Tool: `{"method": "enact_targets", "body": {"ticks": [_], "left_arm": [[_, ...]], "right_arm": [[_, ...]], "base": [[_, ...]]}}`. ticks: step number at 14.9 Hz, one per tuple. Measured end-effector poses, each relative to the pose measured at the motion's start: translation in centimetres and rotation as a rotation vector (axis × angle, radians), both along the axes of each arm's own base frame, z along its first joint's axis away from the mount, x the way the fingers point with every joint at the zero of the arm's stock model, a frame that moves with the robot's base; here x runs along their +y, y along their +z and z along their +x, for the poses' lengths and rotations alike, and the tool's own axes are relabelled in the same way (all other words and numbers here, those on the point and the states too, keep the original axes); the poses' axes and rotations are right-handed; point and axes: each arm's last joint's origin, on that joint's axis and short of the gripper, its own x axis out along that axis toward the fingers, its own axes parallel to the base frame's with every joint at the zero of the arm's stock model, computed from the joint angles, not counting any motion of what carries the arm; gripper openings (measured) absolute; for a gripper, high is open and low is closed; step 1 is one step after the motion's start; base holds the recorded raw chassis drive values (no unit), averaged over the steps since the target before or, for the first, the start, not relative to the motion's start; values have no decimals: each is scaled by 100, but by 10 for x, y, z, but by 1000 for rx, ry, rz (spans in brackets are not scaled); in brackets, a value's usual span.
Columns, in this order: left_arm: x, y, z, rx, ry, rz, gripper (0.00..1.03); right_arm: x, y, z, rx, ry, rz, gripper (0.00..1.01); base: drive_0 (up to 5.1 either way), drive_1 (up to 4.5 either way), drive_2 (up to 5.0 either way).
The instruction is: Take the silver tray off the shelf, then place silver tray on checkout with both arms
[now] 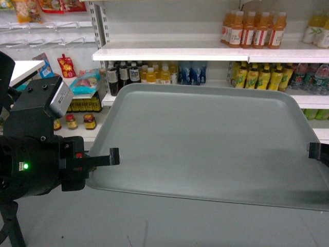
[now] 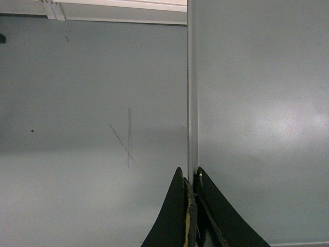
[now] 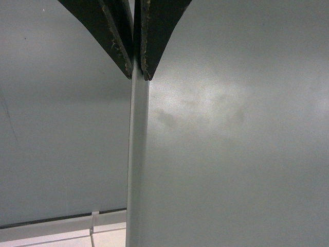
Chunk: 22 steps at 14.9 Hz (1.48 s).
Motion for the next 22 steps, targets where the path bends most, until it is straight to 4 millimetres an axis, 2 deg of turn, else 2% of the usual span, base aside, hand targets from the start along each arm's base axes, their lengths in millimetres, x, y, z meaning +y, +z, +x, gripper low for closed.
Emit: {"method": "enact_targets", "body": {"ticks": [15, 22], "left_arm": [[0, 0, 0, 5, 0, 2, 2], [-1, 0, 0, 2, -2, 1, 2]], "right_arm": [[0, 0, 0, 4, 0, 0, 3], [0, 0, 0, 2, -1, -1, 3]], "base": [[7, -426, 440], [-470, 234, 234]]}}
